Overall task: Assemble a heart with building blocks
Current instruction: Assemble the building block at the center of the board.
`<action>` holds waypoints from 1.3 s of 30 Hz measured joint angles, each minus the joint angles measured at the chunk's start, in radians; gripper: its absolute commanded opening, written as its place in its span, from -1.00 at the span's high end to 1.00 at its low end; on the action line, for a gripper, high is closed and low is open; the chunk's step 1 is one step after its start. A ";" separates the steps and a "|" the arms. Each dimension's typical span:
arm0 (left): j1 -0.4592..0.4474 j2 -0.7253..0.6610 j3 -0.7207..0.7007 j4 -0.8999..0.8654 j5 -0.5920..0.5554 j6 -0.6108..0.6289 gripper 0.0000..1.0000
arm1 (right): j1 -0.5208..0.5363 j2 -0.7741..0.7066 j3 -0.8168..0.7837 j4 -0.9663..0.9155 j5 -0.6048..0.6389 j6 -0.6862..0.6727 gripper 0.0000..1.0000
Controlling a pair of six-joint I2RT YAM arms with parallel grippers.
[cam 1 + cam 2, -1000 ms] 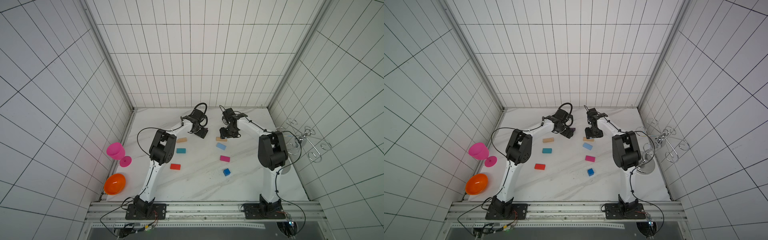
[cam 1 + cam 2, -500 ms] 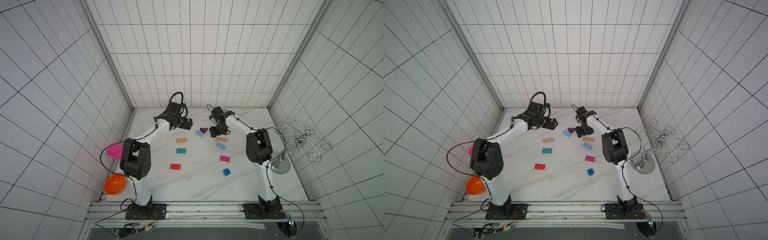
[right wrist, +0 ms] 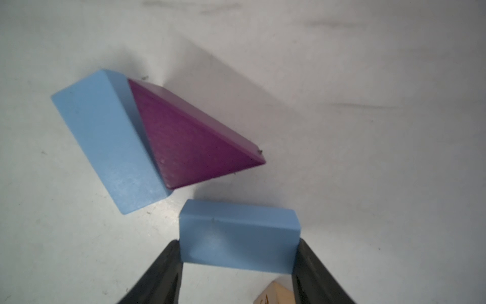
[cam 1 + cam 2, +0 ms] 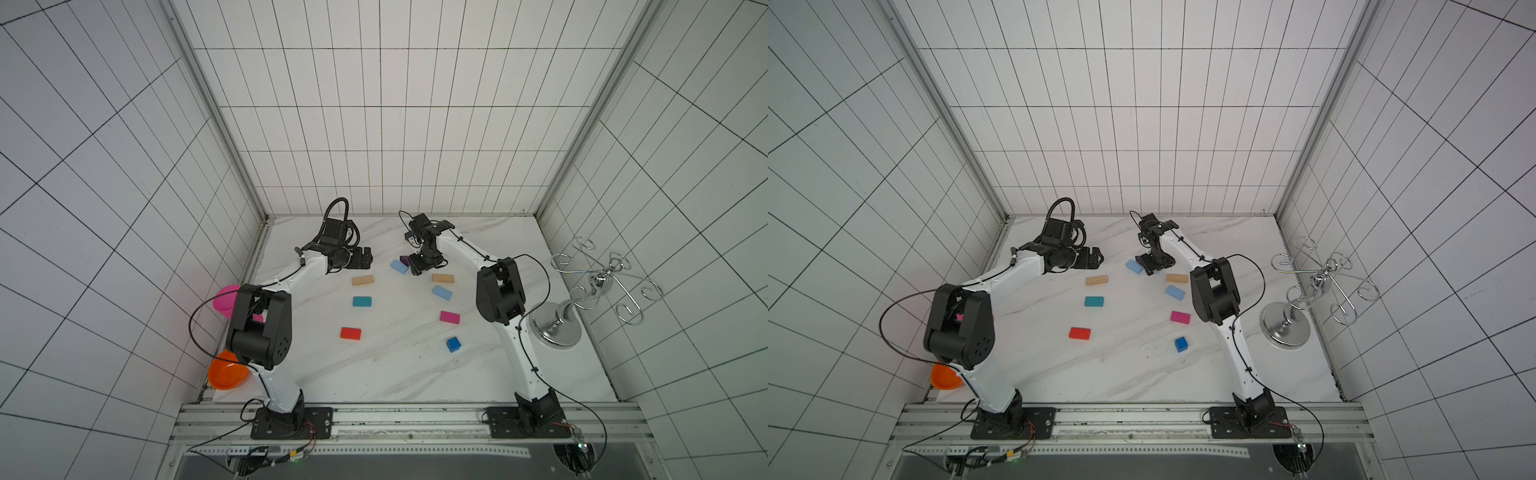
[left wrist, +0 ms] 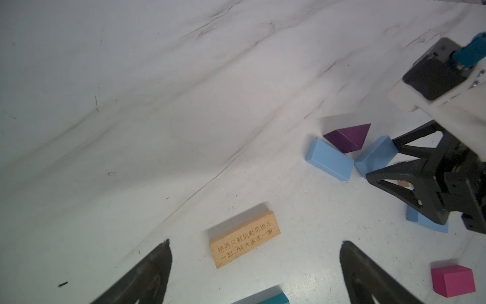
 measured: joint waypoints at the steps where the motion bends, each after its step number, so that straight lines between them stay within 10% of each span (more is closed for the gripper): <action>1: 0.000 -0.003 -0.003 0.003 0.000 -0.001 -0.96 | 0.000 0.003 0.005 -0.002 0.003 -0.001 0.22; 24: -0.004 -0.004 -0.018 0.009 -0.005 -0.019 -0.96 | -0.001 0.051 0.079 -0.016 -0.023 -0.002 0.17; 31: -0.004 -0.004 -0.018 0.009 -0.005 -0.019 -0.96 | -0.001 0.053 0.079 -0.016 -0.021 0.007 -0.62; 39: -0.004 -0.003 -0.024 0.008 -0.005 -0.018 -0.96 | -0.005 0.068 0.083 -0.024 -0.015 0.013 -0.97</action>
